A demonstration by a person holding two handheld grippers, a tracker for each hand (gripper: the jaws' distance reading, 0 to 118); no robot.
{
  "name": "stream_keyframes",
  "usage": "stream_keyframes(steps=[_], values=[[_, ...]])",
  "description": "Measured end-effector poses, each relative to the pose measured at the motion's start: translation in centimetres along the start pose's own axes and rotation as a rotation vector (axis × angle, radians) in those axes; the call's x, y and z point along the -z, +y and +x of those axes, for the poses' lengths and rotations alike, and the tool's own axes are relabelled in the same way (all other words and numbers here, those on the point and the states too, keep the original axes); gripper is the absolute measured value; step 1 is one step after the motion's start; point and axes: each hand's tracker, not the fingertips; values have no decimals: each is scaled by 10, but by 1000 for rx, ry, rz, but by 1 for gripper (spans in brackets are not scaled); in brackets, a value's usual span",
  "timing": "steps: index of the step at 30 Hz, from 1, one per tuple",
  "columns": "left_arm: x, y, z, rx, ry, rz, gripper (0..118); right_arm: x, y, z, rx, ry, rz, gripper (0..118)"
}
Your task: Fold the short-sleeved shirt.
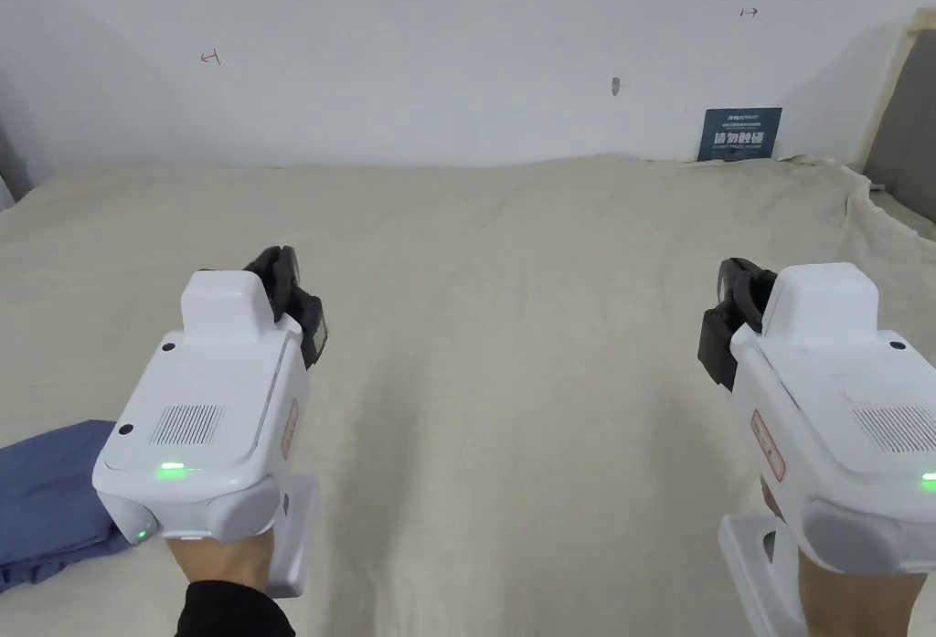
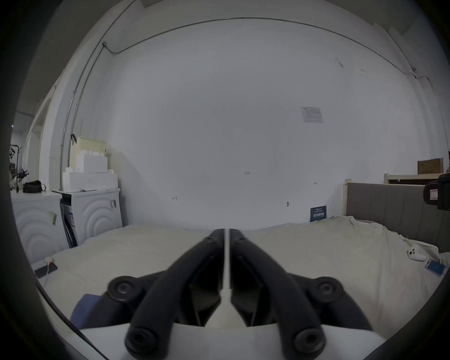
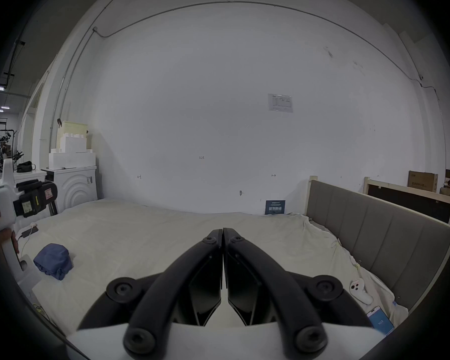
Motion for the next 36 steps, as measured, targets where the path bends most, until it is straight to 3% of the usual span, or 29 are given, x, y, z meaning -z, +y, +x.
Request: stream_keyframes(steps=[9,11,12,36], values=[[-4,-8,8,-24,-43,-29,0,4,-2,-1,-12,-32,9,0],[-4,-7,7,-37,-56,-29,0,-65,33,80,-12,-33,12,0],[-5,-6,7,-42,-58,-28,0,-67,35,83,-11,-32,13,0],[-9,-2,14,-23,-82,-28,0,-80,42,77,-8,-36,14,0]])
